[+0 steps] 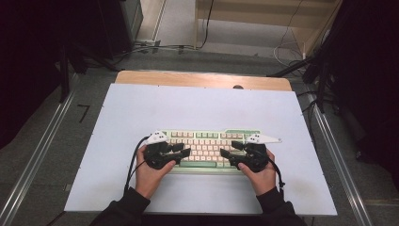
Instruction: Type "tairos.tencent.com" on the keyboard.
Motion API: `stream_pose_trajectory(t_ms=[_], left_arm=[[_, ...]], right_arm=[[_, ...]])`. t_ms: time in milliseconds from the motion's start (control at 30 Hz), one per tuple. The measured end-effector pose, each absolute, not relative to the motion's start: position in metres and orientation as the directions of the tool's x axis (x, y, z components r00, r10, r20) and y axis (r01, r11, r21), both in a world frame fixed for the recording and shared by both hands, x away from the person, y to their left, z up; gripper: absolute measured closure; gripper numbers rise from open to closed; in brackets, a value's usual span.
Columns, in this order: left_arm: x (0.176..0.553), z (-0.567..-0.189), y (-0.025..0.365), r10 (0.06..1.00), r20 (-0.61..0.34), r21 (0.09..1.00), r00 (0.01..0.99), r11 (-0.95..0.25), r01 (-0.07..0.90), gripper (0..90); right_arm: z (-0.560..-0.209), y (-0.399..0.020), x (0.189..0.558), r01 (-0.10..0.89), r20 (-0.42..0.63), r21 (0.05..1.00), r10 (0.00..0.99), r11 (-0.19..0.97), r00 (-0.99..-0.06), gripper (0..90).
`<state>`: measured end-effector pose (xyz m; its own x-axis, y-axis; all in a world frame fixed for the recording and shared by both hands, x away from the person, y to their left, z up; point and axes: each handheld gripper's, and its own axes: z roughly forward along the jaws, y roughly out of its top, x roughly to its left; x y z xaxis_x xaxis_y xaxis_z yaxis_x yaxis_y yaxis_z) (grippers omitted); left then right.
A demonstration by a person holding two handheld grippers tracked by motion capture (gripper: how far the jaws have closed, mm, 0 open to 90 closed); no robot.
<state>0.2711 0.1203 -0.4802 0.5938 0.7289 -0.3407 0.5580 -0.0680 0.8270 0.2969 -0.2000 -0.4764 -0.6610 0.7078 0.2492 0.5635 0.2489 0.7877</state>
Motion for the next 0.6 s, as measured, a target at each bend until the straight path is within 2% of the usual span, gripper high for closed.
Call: stream_pose_trajectory(t_ms=[33, 133, 300, 600], left_arm=[[0.271, -0.479, 0.122, 0.741, -0.335, 0.834, 0.582, -0.054, 0.549, 49.6], [0.271, -0.478, 0.129, 0.769, -0.331, 0.849, 0.547, -0.011, 0.529, 48.2], [0.273, -0.478, 0.135, 0.795, -0.331, 0.852, 0.508, 0.021, 0.523, 41.0], [0.279, -0.481, 0.148, 0.839, -0.299, 0.861, 0.454, 0.032, 0.507, 39.6]], right_arm=[[-0.476, -0.200, 0.297, 0.563, 0.249, 0.788, 0.708, 0.249, -0.661, 35.4], [-0.477, -0.199, 0.297, 0.562, 0.245, 0.787, 0.707, 0.254, -0.663, 35.7], [-0.477, -0.197, 0.297, 0.562, 0.246, 0.787, 0.707, 0.254, -0.664, 36.0], [-0.473, -0.195, 0.299, 0.553, 0.241, 0.793, 0.703, 0.255, -0.669, 38.1]])
